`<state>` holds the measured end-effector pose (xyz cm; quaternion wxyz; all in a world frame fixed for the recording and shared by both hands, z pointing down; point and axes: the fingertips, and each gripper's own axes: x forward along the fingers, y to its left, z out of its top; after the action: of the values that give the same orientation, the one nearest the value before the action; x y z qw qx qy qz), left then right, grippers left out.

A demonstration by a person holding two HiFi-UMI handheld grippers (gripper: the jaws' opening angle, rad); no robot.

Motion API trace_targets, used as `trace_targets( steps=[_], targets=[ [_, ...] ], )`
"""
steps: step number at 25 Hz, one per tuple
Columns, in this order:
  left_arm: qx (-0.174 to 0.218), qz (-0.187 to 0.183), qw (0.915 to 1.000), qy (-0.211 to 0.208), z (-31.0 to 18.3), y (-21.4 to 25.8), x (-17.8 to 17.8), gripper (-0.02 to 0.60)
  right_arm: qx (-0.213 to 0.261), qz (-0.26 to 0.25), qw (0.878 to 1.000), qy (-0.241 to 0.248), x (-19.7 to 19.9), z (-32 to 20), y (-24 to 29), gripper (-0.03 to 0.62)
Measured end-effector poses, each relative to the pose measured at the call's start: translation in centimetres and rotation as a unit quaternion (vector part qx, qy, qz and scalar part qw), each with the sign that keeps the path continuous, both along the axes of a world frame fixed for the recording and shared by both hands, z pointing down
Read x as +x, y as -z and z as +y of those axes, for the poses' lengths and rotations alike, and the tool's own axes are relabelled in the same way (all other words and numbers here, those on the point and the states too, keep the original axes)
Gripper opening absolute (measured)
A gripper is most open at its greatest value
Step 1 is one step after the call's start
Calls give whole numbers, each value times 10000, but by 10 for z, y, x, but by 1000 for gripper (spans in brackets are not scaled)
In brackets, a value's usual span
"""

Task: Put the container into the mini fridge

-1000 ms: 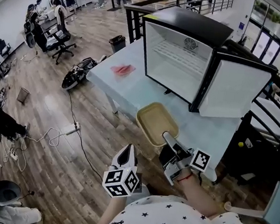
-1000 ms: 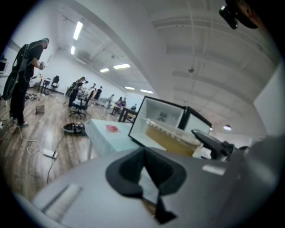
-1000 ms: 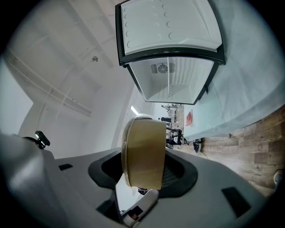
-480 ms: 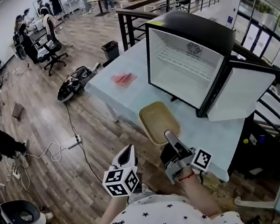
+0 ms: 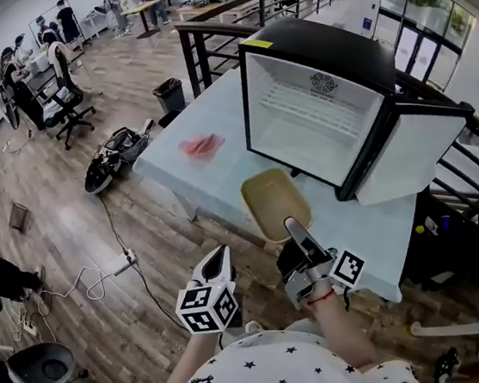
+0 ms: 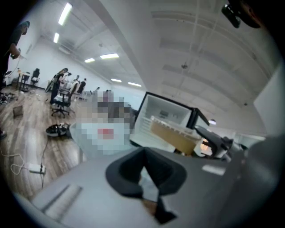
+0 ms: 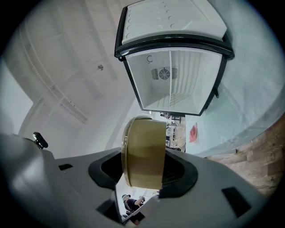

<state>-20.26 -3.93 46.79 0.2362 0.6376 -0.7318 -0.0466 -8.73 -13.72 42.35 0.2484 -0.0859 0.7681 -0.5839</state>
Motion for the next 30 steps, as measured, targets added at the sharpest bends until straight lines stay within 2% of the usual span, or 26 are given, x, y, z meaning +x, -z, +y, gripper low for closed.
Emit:
trace_targets(
  steps=[10, 21, 30],
  targets=[
    [-32, -12, 9998, -197, -39, -2, -22, 6, 33, 31, 9991, -433, -2, -39, 0, 216],
    [-54, -96, 9994, -333, -107, -3, -55, 6, -14, -68, 9973, -728, -19, -112, -6, 216],
    [-119, -77, 9978, -651, -167, -3, -57, 6, -84, 38, 9936, -1126, -21, -171, 1, 216]
  ],
)
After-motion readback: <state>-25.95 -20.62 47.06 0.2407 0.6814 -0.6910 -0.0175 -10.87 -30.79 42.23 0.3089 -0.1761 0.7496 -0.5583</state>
